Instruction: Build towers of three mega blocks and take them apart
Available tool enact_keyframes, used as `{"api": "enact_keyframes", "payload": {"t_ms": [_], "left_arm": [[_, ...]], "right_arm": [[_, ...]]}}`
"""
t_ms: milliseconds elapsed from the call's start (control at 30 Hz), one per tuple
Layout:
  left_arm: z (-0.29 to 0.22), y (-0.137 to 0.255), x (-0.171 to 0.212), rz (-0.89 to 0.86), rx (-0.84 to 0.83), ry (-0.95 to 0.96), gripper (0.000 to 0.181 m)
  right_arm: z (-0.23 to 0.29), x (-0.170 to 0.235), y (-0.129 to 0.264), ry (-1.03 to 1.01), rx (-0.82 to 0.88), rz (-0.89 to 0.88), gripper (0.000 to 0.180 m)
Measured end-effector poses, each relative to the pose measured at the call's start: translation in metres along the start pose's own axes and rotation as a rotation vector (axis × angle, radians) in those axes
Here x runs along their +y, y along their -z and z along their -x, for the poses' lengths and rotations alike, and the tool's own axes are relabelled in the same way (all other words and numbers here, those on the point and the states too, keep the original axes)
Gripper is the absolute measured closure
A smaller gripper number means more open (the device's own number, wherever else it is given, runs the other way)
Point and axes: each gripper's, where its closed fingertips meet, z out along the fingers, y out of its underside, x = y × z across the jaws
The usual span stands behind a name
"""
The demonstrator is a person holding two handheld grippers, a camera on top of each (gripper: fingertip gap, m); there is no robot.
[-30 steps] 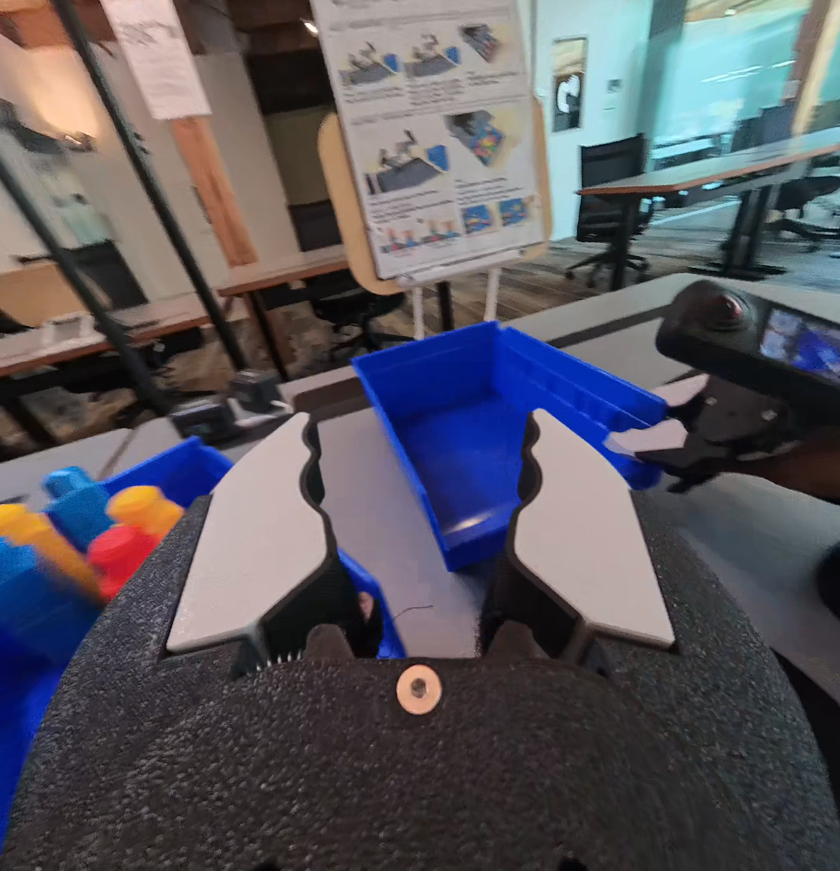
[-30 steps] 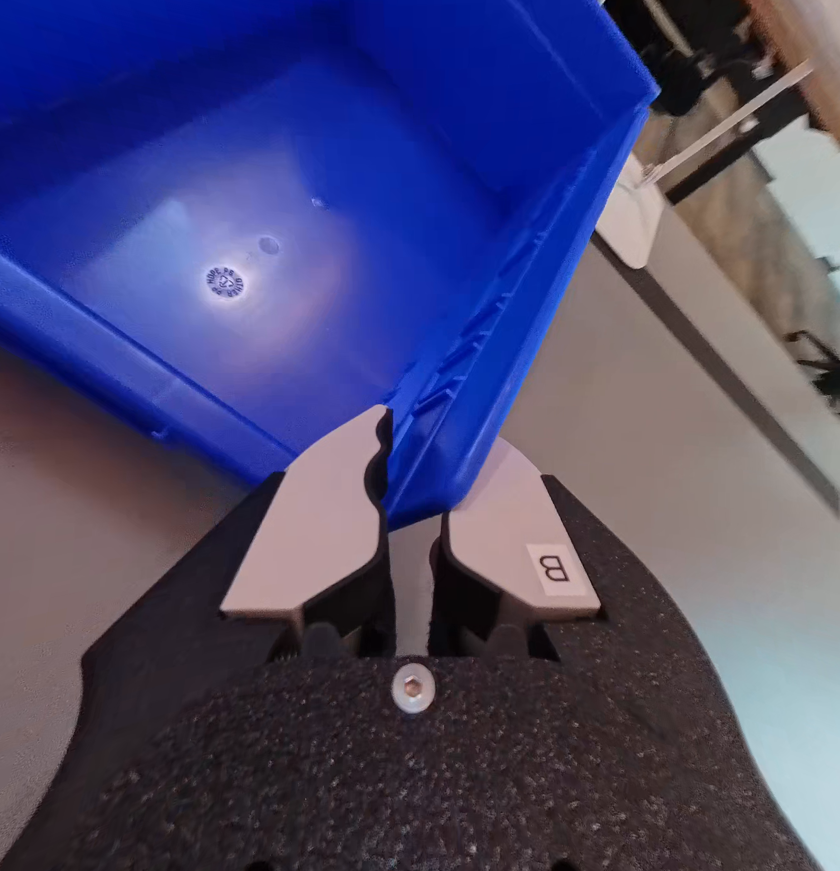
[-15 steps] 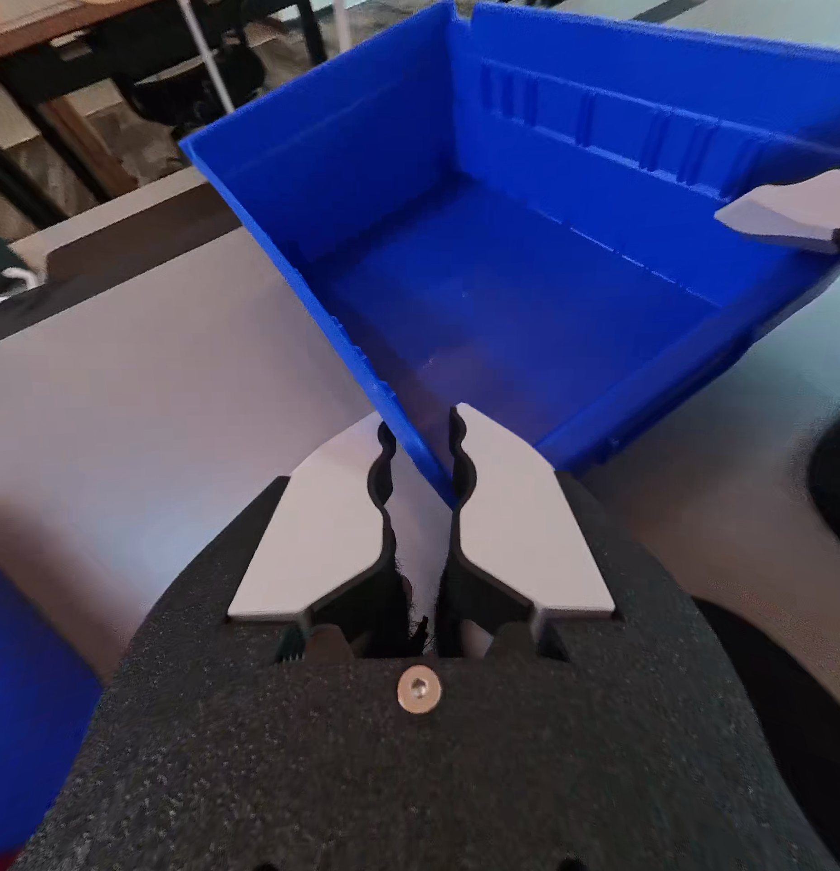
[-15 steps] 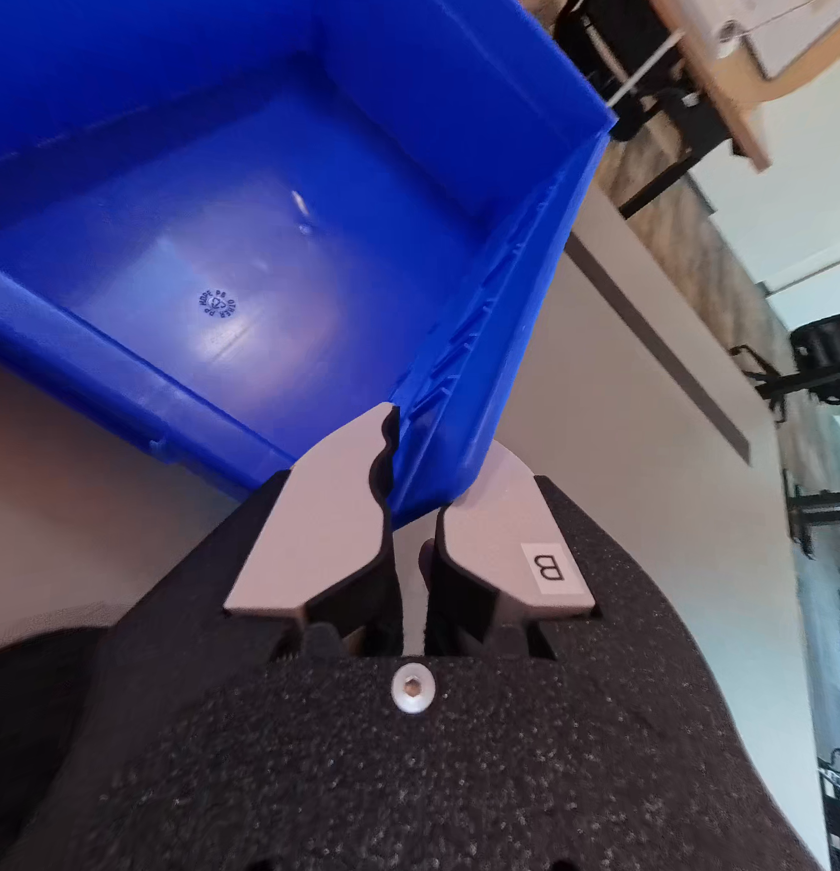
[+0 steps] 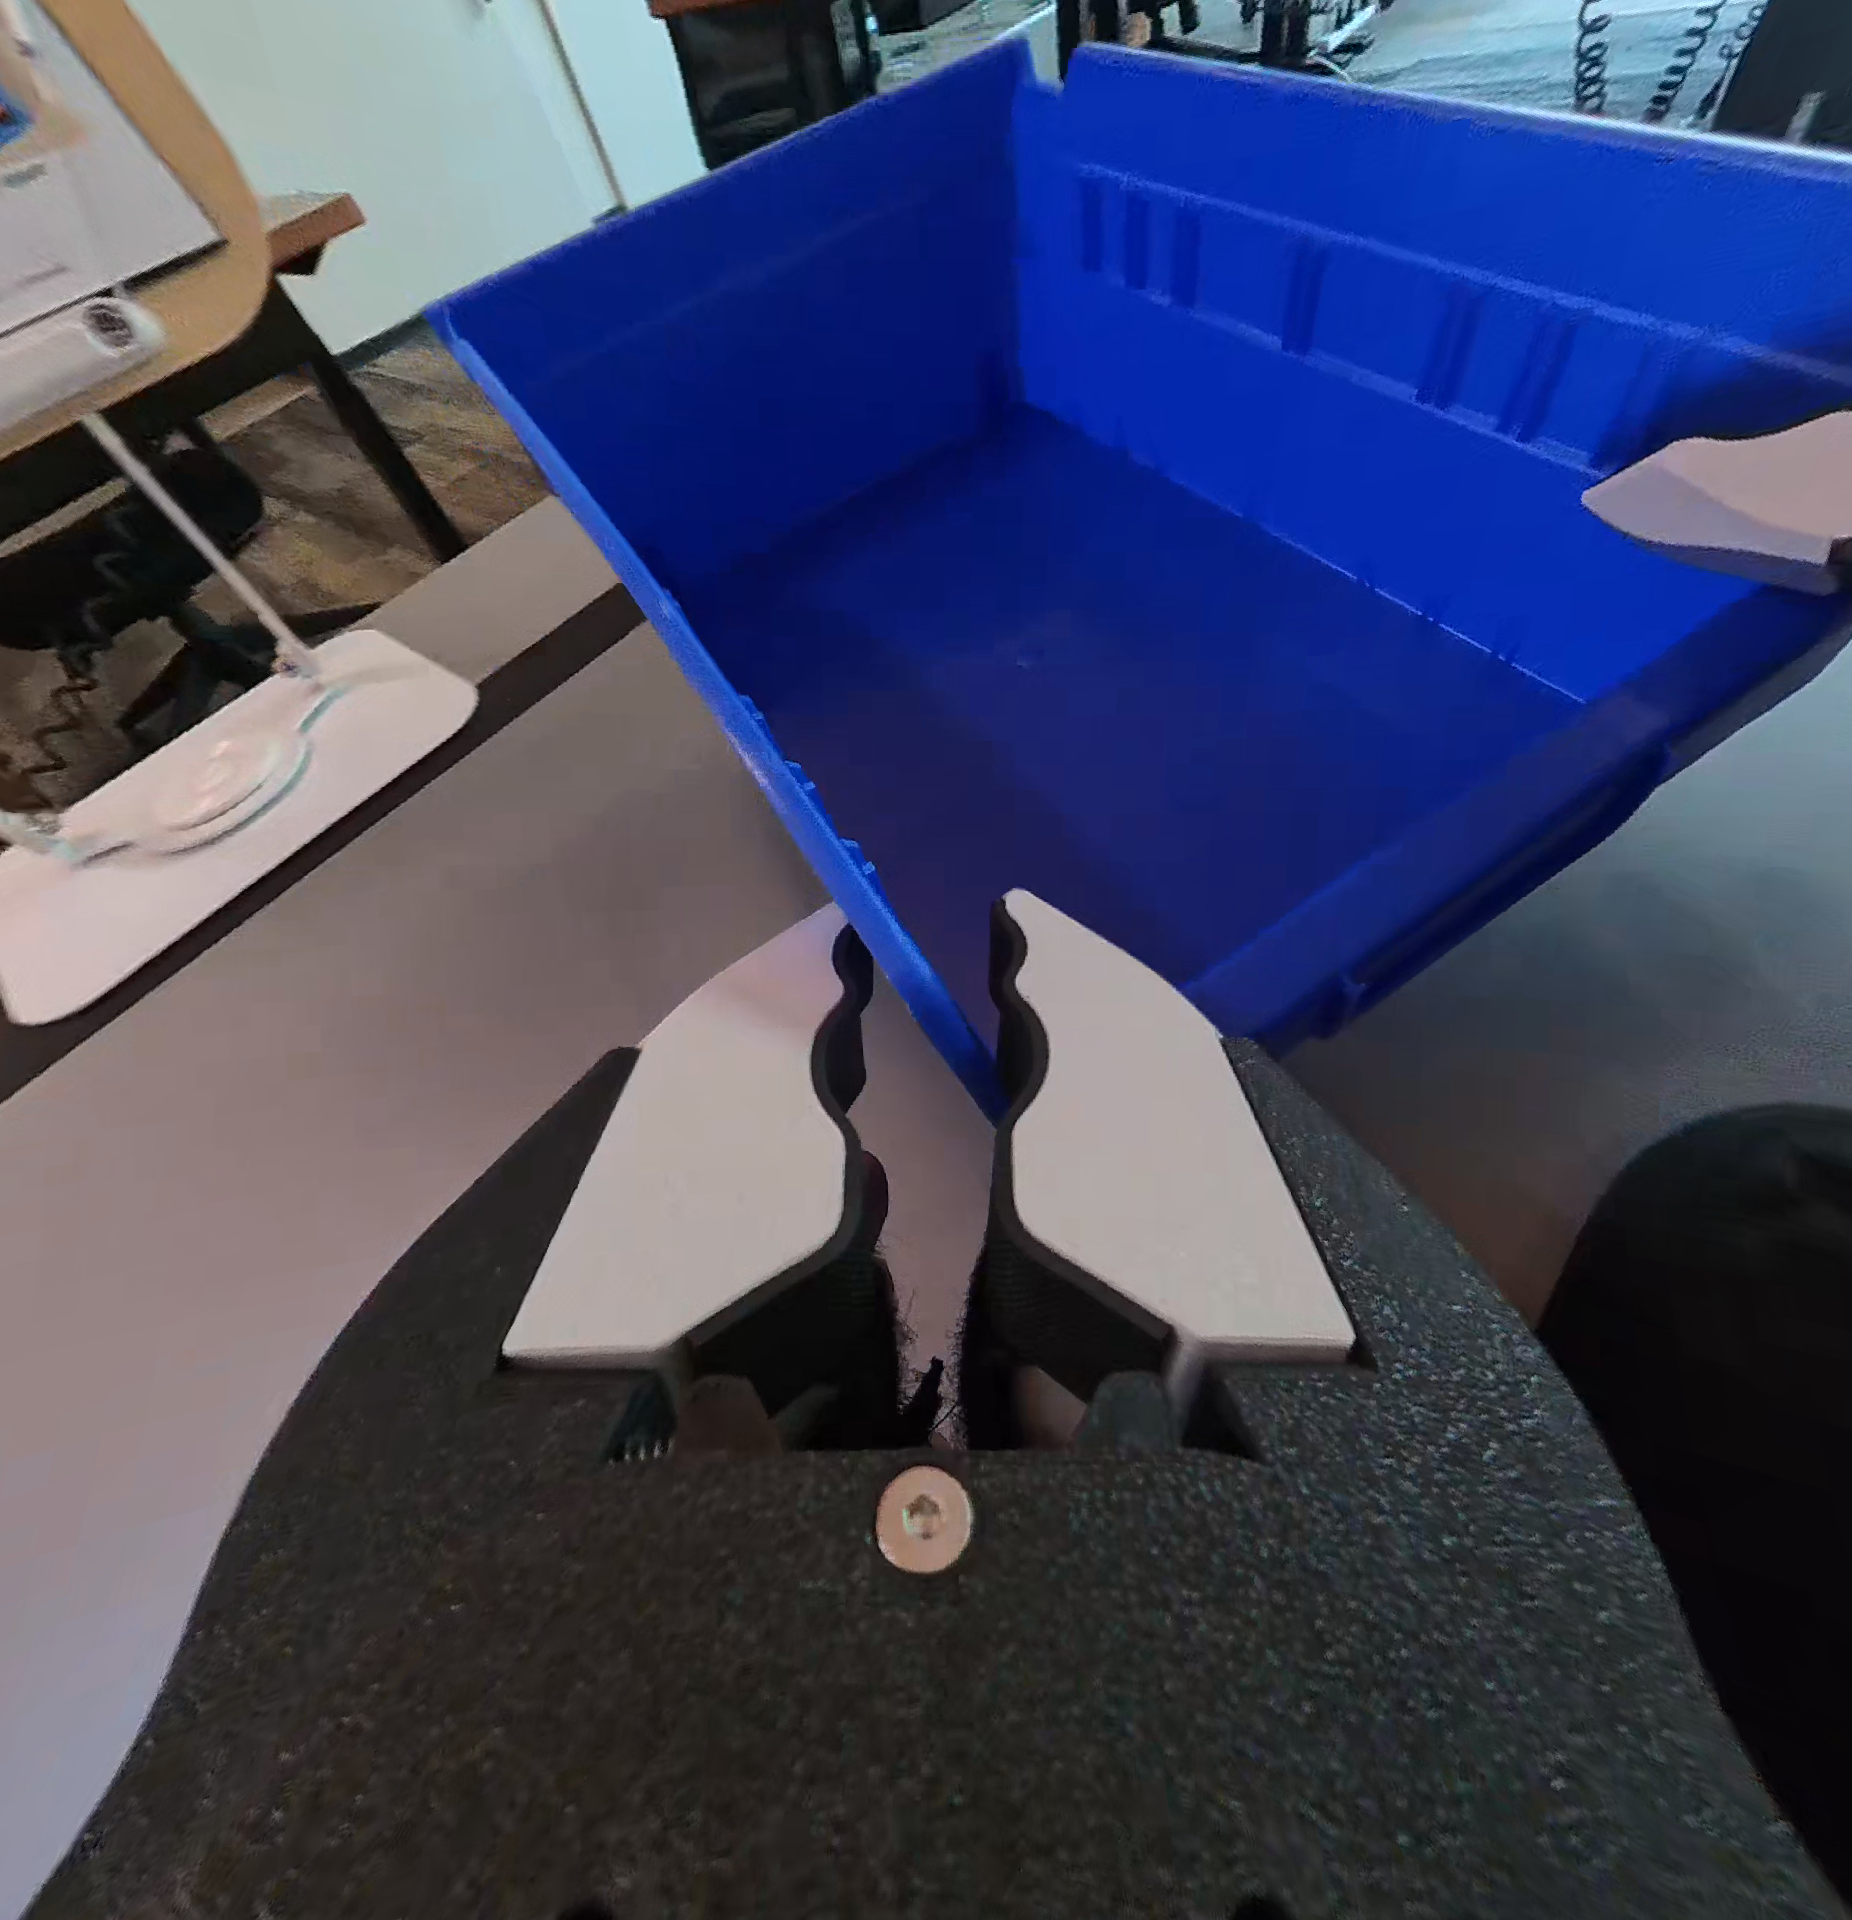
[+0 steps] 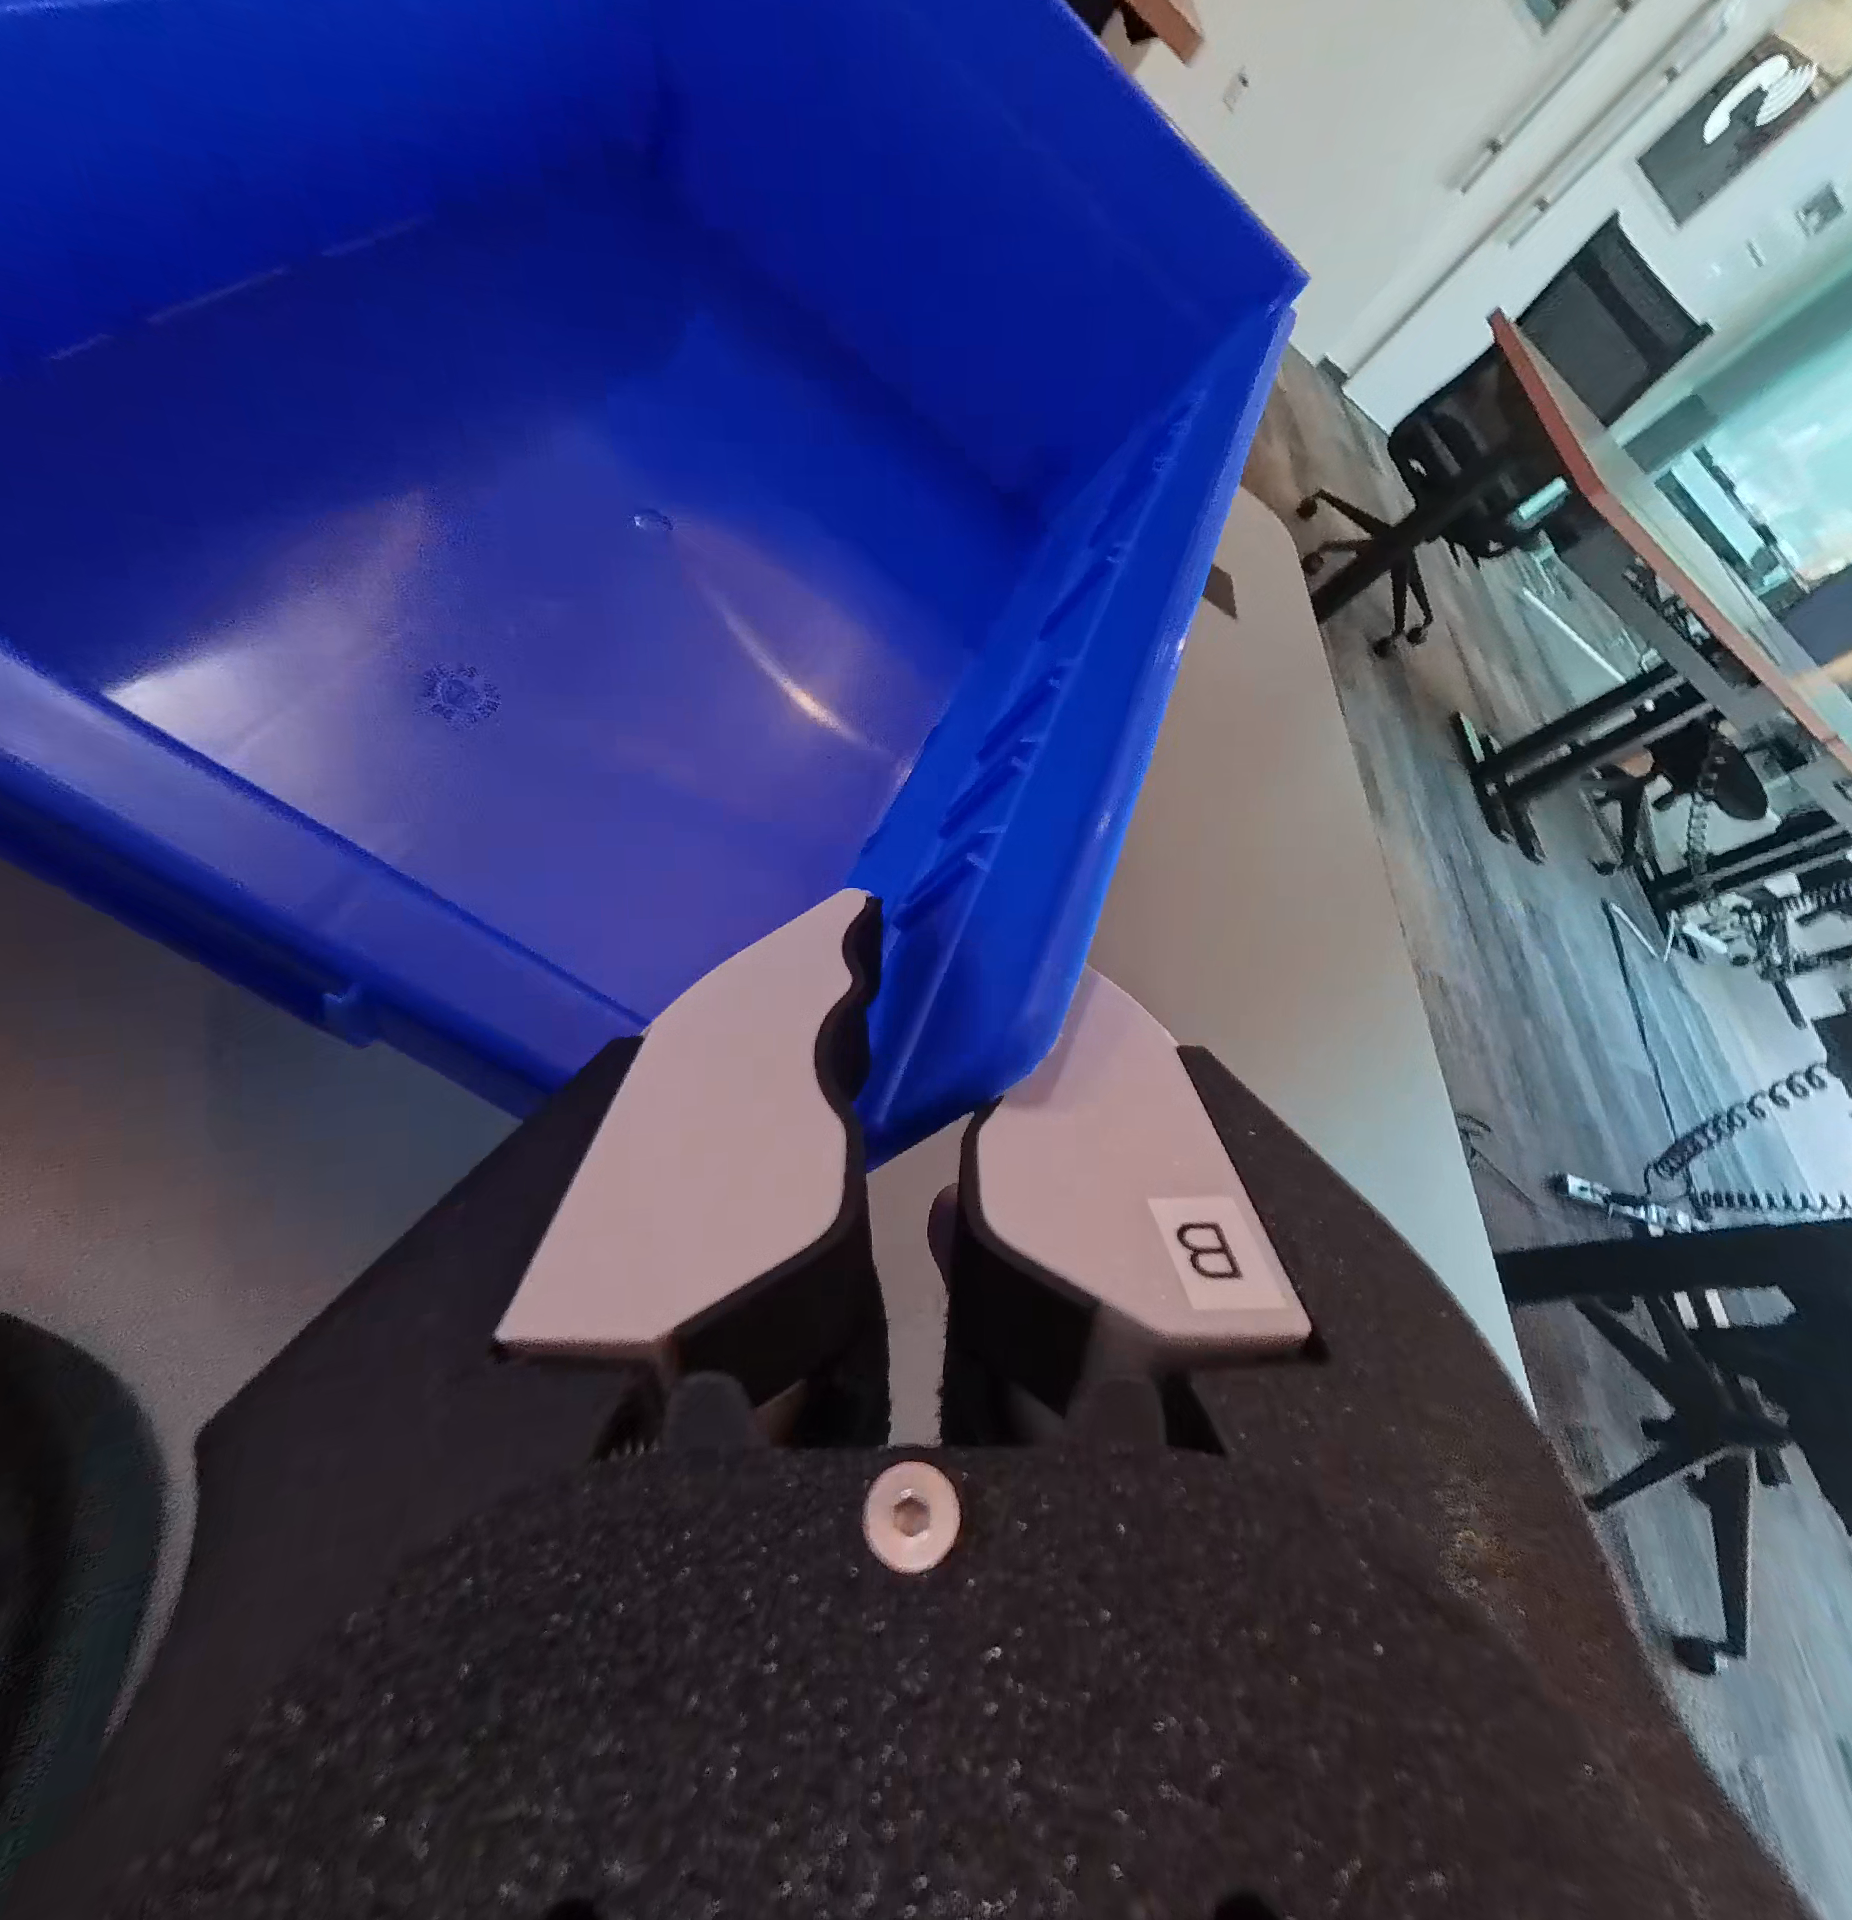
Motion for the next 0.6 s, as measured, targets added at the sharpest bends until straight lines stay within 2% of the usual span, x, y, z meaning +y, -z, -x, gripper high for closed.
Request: {"api": "enact_keyframes", "payload": {"t_ms": [167, 233, 267, 333, 433, 600], "left_arm": [[-0.019, -0.027, -0.007, -0.049, 0.060, 0.027, 0.157], [-0.026, -0.033, -0.008, -0.080, 0.100, 0.048, 0.150], [-0.028, -0.031, -0.014, -0.133, 0.113, 0.032, 0.140], [-0.025, -0.021, -0.028, -0.242, 0.096, -0.011, 0.120], [-0.021, -0.008, -0.033, -0.249, 0.118, 0.014, 0.087], [0.002, 0.036, -0.040, -0.266, 0.049, -0.013, 0.061]], "right_arm": [[-0.024, 0.017, -0.006, -0.159, 0.069, -0.005, 0.170], [-0.034, 0.018, -0.006, -0.226, 0.113, -0.046, 0.173], [-0.036, 0.023, -0.008, -0.227, 0.121, -0.033, 0.172], [-0.045, 0.029, -0.009, -0.208, 0.169, -0.033, 0.162], [-0.062, 0.023, -0.002, -0.215, 0.243, -0.126, 0.128], [-0.075, 0.000, 0.016, -0.297, 0.259, -0.282, 0.094]]}}
